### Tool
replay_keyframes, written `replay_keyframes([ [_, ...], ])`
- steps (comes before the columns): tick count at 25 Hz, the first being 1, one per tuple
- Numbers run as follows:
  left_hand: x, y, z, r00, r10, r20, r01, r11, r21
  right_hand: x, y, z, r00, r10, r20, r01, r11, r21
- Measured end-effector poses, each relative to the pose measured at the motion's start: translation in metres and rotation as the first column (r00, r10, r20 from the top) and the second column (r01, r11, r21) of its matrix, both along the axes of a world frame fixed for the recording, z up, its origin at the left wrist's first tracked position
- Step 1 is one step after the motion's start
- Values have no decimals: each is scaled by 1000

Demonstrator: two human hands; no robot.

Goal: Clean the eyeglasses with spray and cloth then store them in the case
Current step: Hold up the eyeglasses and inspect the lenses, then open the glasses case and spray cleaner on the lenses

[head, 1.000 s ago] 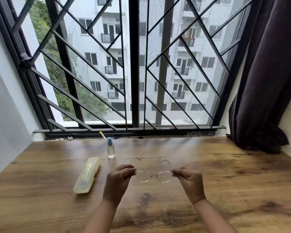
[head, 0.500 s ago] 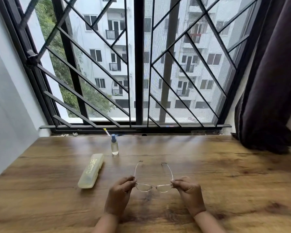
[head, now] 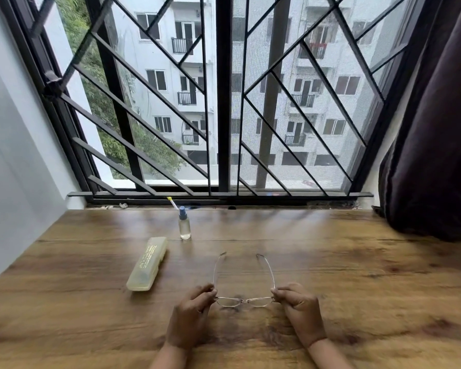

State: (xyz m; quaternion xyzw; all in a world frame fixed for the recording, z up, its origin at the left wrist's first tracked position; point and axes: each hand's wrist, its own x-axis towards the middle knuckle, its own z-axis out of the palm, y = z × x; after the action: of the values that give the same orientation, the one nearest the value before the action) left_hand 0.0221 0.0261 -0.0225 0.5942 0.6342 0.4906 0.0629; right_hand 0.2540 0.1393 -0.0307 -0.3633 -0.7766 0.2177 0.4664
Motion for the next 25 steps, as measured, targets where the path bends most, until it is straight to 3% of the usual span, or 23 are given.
replay_keyframes([
  [8, -3, -1, -1, 999, 40, -28, -41, 999, -31, 4, 2, 2, 997, -10, 72, 7, 999, 51],
  [10, -10, 0, 2, 994, 111, -14, -112, 994, -8, 7, 5, 5, 993, -55, 108, 48, 997, 67],
  [13, -24, 14, 13, 954, 295, 53, -297, 954, 43, -3, 19, 29, 985, -166, 44, 165, 986, 24],
  [15, -31, 32, 31, 908, 388, 159, -385, 922, -52, -34, 31, 56, 982, -187, 16, 186, 982, 6],
  [18, -47, 62, 55, 841, 403, 360, -318, 908, -272, -101, 49, 93, 996, -56, -64, 36, 958, -283],
  [21, -62, 86, 70, 773, 384, 505, -240, 914, -328, -163, 64, 106, 974, 170, -151, -227, 736, -637],
  [23, -72, 100, 71, 721, 417, 553, -226, 896, -381, -194, 72, 103, 959, 257, -121, -262, 639, -723],
  [25, -80, 114, 69, 691, 449, 566, -212, 875, -436, -218, 79, 97, 950, 308, -50, -238, 612, -754],
])
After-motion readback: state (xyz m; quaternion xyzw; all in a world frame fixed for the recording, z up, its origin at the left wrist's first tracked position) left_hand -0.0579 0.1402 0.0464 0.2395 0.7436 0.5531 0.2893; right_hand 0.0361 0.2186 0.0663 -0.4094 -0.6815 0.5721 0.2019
